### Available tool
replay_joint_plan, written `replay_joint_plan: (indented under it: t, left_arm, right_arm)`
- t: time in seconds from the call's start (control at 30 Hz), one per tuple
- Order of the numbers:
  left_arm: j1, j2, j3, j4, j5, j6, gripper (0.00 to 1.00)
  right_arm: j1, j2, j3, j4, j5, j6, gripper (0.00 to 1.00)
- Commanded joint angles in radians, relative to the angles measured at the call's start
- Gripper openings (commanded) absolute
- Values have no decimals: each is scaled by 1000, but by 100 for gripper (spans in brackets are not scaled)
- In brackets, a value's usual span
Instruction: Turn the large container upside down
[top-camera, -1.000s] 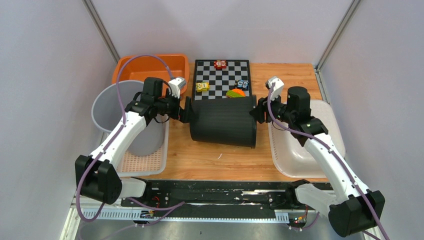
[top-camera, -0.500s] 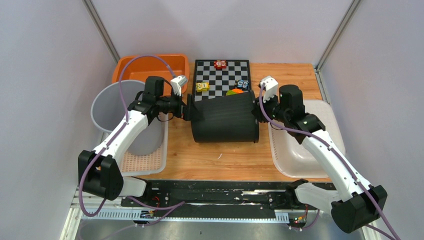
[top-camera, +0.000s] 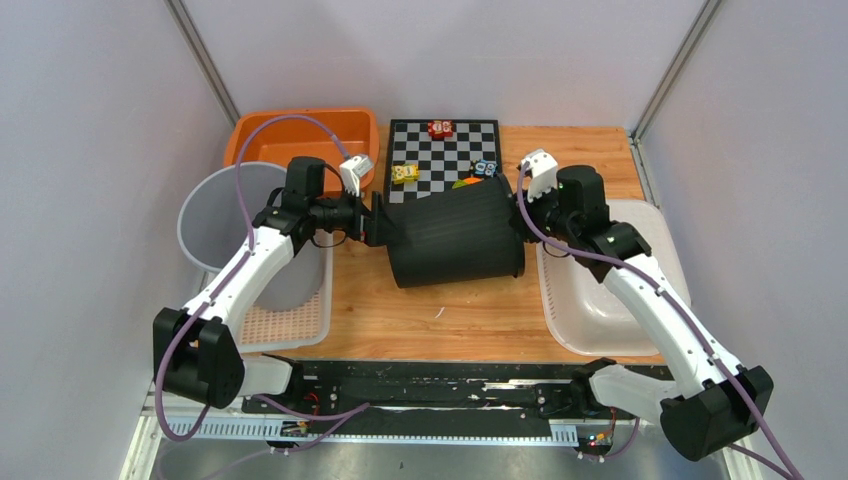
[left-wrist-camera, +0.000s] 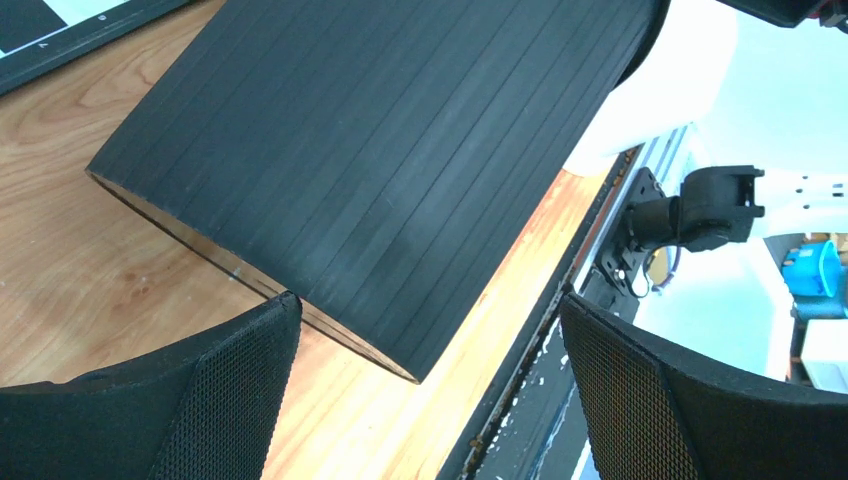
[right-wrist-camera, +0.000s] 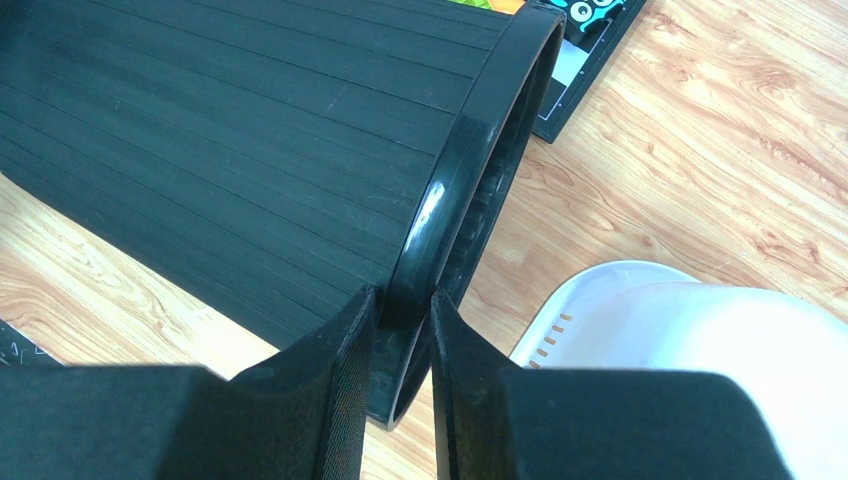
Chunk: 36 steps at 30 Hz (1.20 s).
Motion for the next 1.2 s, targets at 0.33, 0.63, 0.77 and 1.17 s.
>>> replay_joint_plan:
  t: [0.33, 0.63, 0.77, 1.17]
  left_arm:
    - [3, -28, -52, 19, 167, -31, 100]
    - [0, 20, -46, -36, 79, 26, 100]
    - [-21, 24, -13, -98, 4, 89, 100]
    - [-78, -85, 77, -136, -288, 166, 100]
  right_arm:
    - [-55, 72, 138, -76, -279, 140, 9]
    - [-101, 140, 125, -81, -290, 152, 9]
    - [-114, 156, 124, -82, -300, 159, 9]
    - [-146, 177, 108, -80, -336, 168, 9]
